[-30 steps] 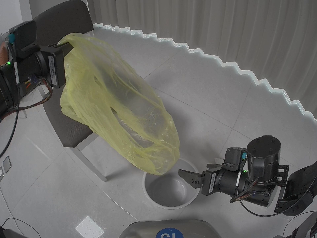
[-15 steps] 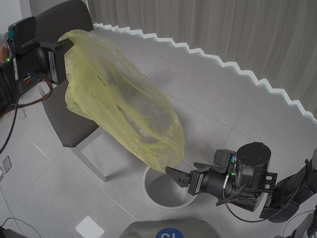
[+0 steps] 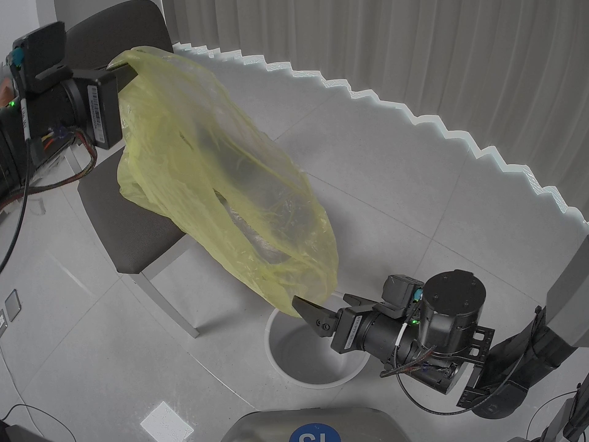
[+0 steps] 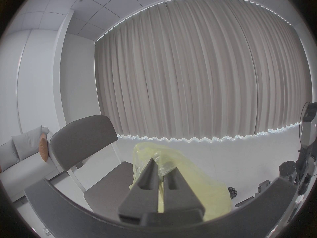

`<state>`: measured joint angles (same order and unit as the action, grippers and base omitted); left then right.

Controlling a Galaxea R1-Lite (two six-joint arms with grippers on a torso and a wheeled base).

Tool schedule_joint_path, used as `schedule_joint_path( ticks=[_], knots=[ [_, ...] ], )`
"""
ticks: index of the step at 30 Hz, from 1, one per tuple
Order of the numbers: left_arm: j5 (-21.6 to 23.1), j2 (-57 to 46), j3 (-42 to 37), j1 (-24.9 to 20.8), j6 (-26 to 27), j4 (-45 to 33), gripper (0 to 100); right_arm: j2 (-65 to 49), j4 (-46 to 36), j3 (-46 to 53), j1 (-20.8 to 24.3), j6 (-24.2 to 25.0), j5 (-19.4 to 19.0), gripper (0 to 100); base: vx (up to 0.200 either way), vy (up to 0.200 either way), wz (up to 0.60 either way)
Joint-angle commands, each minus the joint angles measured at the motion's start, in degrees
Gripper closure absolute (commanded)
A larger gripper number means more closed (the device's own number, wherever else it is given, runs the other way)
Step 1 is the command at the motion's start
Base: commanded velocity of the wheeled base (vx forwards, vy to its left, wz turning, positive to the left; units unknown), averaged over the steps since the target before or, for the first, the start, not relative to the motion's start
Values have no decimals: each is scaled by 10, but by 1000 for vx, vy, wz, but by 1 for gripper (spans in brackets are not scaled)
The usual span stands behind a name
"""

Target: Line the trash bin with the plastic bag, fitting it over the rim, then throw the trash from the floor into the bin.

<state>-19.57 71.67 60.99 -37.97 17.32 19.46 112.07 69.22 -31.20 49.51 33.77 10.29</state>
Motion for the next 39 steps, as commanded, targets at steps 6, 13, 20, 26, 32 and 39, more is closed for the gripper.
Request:
schedule_joint_path(
  ticks=[6, 13, 20, 26, 32, 39],
  knots=[
    [0, 1, -1, -4, 0, 1, 100, 18, 11, -7, -3, 2, 1, 0, 0, 0, 0],
    [1, 1, 1, -14, -2, 1, 100, 39, 11, -33, -7, 3, 2, 0, 0, 0, 0],
    [4, 1, 2, -21, -6, 2, 100, 61, 11, -54, -7, 3, 2, 0, 0, 0, 0],
    [4, 1, 2, -26, -9, 3, 100, 83, 11, -70, -8, 4, 2, 0, 0, 0, 0],
    [4, 1, 2, -27, -9, 3, 100, 88, 12, -73, -8, 5, 2, 0, 0, 0, 0],
    [4, 1, 1, -26, -8, 3, 100, 87, 12, -68, -7, 5, 3, 0, 0, 0, 0]
  ],
)
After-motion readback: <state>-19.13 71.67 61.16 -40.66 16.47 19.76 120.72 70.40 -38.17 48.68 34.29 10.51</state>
